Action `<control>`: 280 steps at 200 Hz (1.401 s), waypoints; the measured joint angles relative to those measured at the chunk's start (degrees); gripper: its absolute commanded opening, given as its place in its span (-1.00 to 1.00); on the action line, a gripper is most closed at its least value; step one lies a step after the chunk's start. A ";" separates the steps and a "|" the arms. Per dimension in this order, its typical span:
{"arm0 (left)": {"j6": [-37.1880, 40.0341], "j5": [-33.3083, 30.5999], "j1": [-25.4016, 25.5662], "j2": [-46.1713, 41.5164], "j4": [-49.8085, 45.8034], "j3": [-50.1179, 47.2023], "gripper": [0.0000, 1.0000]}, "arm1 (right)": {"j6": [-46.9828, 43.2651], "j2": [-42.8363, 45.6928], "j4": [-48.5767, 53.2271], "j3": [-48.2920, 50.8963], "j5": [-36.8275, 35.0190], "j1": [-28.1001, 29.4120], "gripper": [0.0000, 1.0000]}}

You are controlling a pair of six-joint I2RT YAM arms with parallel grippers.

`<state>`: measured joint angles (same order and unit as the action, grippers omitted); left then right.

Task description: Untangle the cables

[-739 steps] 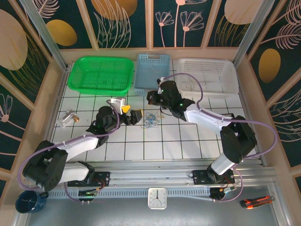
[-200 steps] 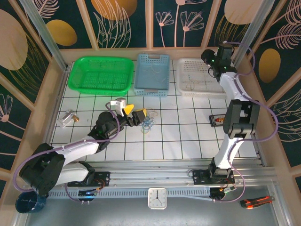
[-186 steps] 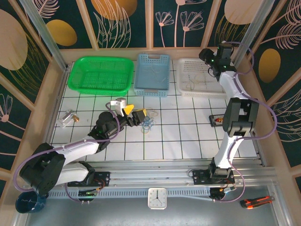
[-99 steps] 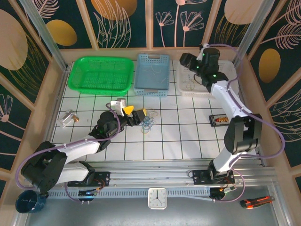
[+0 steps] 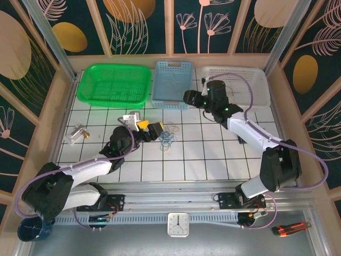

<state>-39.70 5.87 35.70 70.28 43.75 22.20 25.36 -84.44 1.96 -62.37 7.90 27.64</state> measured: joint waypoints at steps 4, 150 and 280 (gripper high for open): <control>-0.33 0.00 0.00 0.00 -0.17 0.02 0.98 | 0.00 0.09 -0.02 0.46 -0.15 0.81 0.37; -8.44 -0.33 -6.14 -4.76 -16.79 11.63 0.98 | 0.85 -3.37 -3.08 10.99 -5.55 11.43 -0.11; -7.78 4.61 -6.47 -2.67 -20.37 16.26 0.98 | 3.52 -13.86 -11.23 11.37 -5.27 11.43 -0.19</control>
<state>-47.48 10.48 29.23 67.61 23.38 38.46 28.88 -98.30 -9.28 -51.00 2.63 39.07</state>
